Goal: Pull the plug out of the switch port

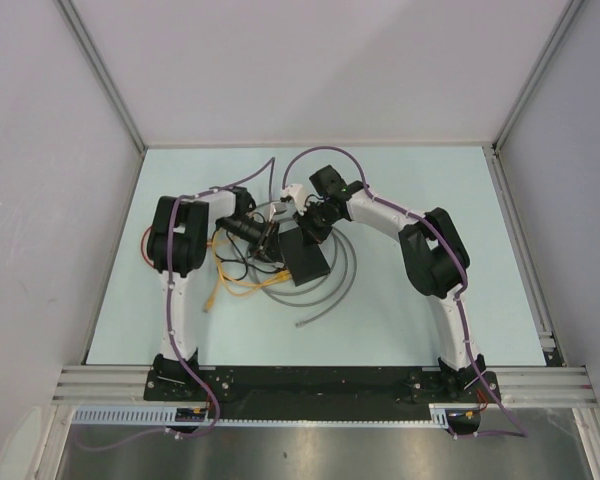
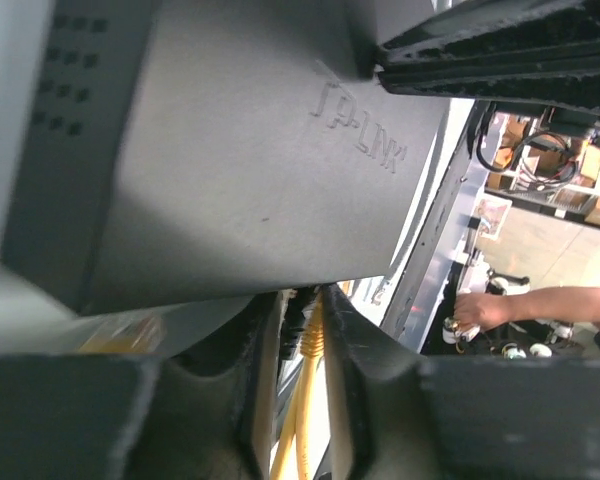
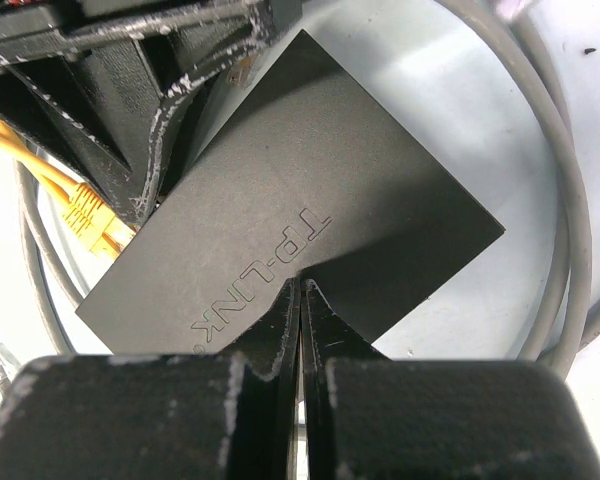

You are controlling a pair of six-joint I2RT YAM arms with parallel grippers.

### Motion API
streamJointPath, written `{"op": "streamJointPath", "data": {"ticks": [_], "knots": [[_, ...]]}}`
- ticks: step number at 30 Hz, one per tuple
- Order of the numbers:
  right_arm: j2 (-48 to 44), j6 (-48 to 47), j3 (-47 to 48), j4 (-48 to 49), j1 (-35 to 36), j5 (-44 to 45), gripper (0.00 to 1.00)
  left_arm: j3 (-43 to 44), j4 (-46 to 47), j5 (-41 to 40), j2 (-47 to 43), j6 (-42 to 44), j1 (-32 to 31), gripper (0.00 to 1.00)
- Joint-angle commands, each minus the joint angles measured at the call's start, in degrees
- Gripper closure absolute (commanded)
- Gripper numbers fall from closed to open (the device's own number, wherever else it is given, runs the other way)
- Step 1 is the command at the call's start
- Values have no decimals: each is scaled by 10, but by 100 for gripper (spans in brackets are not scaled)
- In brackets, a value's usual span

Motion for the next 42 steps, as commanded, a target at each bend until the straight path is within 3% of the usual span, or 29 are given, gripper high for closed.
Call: {"op": "streamJointPath", "data": {"ticks": [1,9,15,23,31,38,42], "knots": [[51,-9,-33,-61,-5,87,100,17,9,-11,9,32,-21,76],[52,-9,-33,-58,-6,87,100,33,-10,-31,5,33,-18,100],[52,-8,-33,-58,-6,88,100,87,-46,-31,15,46,3,100],[52,-9,-34,-56,-6,92,100,11,-44,-19,-2,76,-1,100],[54,-9,-34,-57,-6,91,100,91,-67,-38,13,77,20,100],[50,-8,-37,-55,-5,95,100,14,-74,-42,-11,119,21,100],[52,-9,-34,-58,-4,94,100,44,-89,-58,-28,134,24,100]]}}
